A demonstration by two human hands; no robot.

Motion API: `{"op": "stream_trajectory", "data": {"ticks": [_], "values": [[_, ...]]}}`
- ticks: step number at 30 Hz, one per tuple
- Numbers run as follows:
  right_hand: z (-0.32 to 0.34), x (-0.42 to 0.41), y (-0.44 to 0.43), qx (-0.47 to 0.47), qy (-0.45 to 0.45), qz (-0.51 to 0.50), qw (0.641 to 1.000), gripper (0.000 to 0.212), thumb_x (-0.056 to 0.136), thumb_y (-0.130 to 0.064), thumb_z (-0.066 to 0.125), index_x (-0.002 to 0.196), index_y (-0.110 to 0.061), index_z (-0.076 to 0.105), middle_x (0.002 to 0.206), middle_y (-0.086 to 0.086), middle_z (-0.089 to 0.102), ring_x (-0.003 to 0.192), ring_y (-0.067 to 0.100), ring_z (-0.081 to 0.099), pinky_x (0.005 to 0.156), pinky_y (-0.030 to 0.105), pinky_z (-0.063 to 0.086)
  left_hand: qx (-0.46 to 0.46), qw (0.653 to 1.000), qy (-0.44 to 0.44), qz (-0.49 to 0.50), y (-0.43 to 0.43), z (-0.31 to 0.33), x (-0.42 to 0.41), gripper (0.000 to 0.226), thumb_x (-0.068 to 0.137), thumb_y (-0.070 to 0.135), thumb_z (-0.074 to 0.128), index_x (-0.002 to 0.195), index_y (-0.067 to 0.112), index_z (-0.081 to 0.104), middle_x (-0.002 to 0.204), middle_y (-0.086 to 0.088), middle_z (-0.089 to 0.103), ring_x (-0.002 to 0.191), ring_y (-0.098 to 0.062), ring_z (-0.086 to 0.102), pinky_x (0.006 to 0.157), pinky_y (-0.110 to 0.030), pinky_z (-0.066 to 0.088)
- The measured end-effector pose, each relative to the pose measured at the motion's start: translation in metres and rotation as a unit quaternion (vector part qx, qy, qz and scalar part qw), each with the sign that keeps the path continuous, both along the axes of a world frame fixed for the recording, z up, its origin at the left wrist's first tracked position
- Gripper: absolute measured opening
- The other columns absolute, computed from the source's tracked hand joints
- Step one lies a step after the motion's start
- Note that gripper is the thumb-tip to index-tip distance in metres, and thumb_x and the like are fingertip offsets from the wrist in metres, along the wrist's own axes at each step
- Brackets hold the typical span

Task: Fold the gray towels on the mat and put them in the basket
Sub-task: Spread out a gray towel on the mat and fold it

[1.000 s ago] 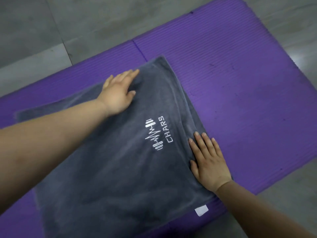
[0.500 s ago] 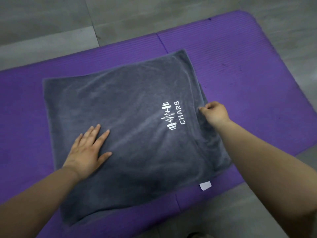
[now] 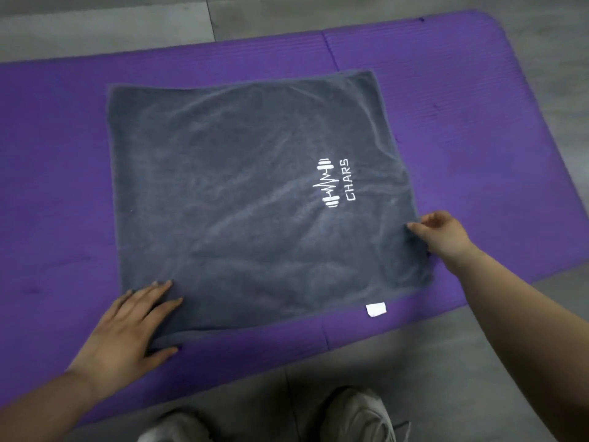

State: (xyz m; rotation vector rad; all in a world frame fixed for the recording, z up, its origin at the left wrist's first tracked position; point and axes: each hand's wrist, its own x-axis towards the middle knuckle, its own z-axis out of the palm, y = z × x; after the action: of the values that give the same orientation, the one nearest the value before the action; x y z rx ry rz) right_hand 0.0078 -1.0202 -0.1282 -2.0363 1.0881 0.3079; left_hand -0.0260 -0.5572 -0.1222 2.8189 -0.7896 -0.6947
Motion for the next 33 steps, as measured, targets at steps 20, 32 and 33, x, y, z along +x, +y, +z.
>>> {"op": "stream_trajectory", "data": {"ticks": [20,32,33], "values": [[0.014,-0.060,0.034,0.043,0.021,-0.005,0.999,0.009,0.083,0.003,0.059,0.074,0.002,0.060,0.073,0.006,0.059,0.072,0.019,0.052,0.042,0.006,0.036,-0.223,0.858,0.114,0.449,0.008,0.031,0.009,0.018,0.076,-0.015,0.060,0.088,-0.002,0.063,0.042,0.019,0.059,0.048,0.022,0.051,0.054,0.009,0.035],[0.048,-0.066,0.027,0.206,0.263,0.030,0.942,0.005,0.090,-0.012,0.053,0.090,-0.007,0.052,0.066,0.005,0.055,0.047,0.014,0.055,0.045,0.022,0.044,-0.113,0.878,0.165,0.435,0.020,0.058,0.032,0.037,0.074,-0.021,0.055,0.055,0.011,0.049,0.053,-0.007,0.046,0.025,-0.004,0.041,0.031,-0.007,0.031],[0.055,-0.067,0.025,0.231,0.286,0.043,0.929,0.010,0.091,-0.011,0.051,0.083,-0.005,0.053,0.059,0.005,0.059,0.040,0.011,0.057,0.040,0.018,0.045,-0.069,0.892,0.170,0.414,0.022,0.059,0.033,0.040,0.070,-0.022,0.056,0.051,0.012,0.047,0.053,-0.008,0.045,0.029,-0.006,0.042,0.033,-0.010,0.032]]}}
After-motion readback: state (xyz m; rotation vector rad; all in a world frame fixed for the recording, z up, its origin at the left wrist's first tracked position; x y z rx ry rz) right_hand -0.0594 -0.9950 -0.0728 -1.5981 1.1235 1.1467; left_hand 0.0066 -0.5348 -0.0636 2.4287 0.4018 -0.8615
